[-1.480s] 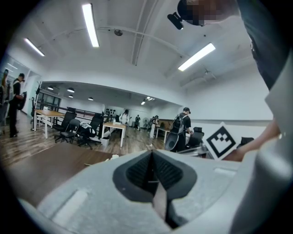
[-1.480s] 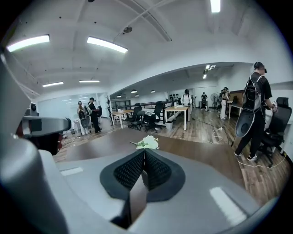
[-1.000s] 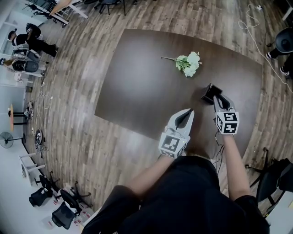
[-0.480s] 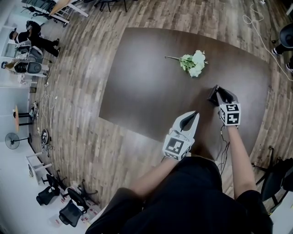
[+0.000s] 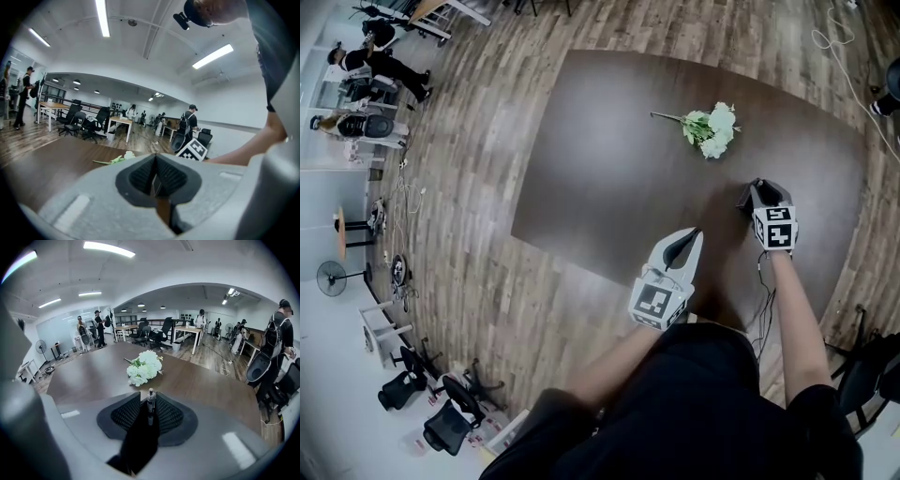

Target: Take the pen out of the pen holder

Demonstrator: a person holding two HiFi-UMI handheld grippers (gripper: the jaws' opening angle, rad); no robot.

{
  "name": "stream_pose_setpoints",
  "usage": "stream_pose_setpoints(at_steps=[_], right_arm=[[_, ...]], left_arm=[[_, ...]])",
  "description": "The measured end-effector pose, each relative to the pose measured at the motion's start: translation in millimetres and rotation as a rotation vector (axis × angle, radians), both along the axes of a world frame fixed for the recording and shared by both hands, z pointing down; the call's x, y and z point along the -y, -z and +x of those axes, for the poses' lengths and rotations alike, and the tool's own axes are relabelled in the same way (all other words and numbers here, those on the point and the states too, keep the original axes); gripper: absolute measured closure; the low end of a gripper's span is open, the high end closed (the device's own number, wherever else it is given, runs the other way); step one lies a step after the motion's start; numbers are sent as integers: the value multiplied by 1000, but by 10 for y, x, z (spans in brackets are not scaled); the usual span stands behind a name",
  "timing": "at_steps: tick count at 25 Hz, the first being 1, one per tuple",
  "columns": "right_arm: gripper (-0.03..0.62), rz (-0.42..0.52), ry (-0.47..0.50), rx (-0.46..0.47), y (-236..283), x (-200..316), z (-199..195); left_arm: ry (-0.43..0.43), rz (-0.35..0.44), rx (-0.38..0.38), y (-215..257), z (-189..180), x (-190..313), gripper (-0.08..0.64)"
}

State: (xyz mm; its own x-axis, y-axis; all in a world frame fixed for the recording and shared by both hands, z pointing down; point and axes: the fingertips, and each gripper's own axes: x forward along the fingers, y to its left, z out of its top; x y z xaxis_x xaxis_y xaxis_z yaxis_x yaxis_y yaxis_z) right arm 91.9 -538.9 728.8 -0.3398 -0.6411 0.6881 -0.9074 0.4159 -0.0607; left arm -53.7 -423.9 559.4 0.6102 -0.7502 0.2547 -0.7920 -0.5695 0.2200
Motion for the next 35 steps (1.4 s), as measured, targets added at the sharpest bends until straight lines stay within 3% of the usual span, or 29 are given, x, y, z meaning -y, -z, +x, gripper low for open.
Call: stream_pose_setpoints(at_steps=[4, 6, 14, 22, 35], right_arm=[[495, 8, -3, -21, -7, 3, -6], [540, 11, -17, -35, -6, 1, 15], [545, 24, -11, -12, 58, -63, 39], [545, 102, -30, 18, 517, -329, 124], [545, 246, -179, 82, 1604, -1167, 547]], left_arm=[[33, -10, 8, -42, -164, -37, 557], [50, -17, 14, -68, -246, -75, 557], [84, -14, 28, -106, -379, -212, 557], [65, 29, 20, 70, -280, -405, 557], [20, 137, -28, 566, -138, -528, 557]])
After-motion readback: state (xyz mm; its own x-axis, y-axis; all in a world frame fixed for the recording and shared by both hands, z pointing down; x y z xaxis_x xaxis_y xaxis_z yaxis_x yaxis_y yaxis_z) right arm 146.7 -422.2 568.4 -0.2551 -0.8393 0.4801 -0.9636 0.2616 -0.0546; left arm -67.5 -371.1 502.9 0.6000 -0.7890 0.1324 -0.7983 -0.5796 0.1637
